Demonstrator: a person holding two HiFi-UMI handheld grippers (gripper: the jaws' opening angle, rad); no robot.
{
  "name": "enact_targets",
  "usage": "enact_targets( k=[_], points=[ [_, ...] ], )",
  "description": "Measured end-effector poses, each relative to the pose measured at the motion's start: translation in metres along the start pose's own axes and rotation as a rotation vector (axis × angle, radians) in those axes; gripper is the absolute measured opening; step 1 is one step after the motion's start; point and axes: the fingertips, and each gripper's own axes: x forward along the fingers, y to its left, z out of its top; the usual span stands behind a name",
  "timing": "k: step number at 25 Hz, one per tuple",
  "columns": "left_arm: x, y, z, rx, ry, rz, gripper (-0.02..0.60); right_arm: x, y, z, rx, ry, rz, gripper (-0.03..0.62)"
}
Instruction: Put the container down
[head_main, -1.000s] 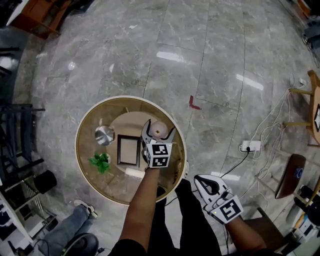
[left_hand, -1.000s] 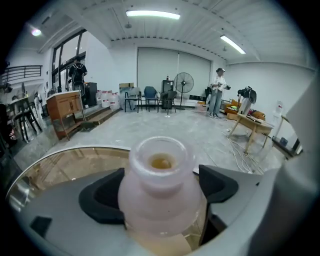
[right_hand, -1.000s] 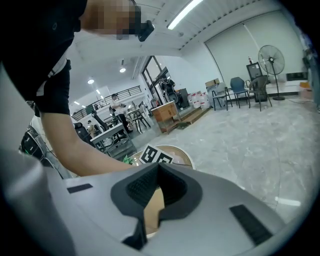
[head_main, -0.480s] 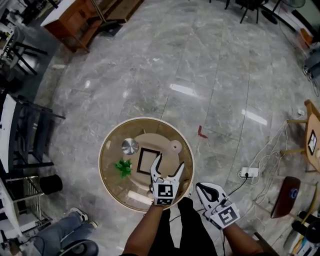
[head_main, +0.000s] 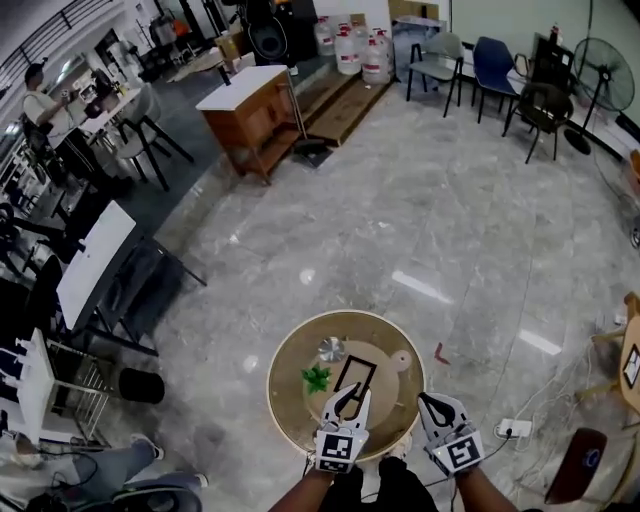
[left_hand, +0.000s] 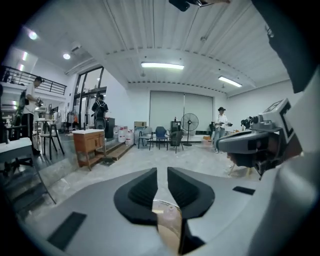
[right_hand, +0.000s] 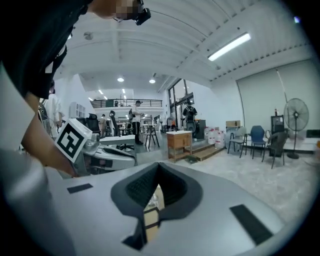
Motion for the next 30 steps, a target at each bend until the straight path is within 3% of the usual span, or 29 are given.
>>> enact_targets(
  k=[3,6,9,14,20,30],
  points=[
    [-0.031,0.014,0.014,-0.015,-0.024,0.027,-0.009,0.010,0.014,0.033,-0.047,-0.038,0.036,0.000],
    [-0.068,0.021,0.038,-0.044,-0.056,0.015,-0.009,0.013,0.032,0.064,-0.026,-0.065,0.042,0.000],
    [-0.094,0.031,0.060,-0.011,-0.106,0.030,-0.008,0.019,0.043,0.094,0.000,-0.101,0.029,0.000],
    [-0.135,0.048,0.085,0.027,-0.183,0.079,-0.008,0.027,0.062,0.126,0.082,-0.238,0.099,0.000],
    [-0.159,0.084,0.095,-0.011,-0.253,0.244,-0.008,0.039,0.076,0.151,0.066,-0.245,0.131,0.000],
    [-0.172,0.097,0.089,-0.039,-0.254,0.257,-0.008,0.049,0.101,0.156,-0.093,-0.206,0.102,-0.002]
  ],
)
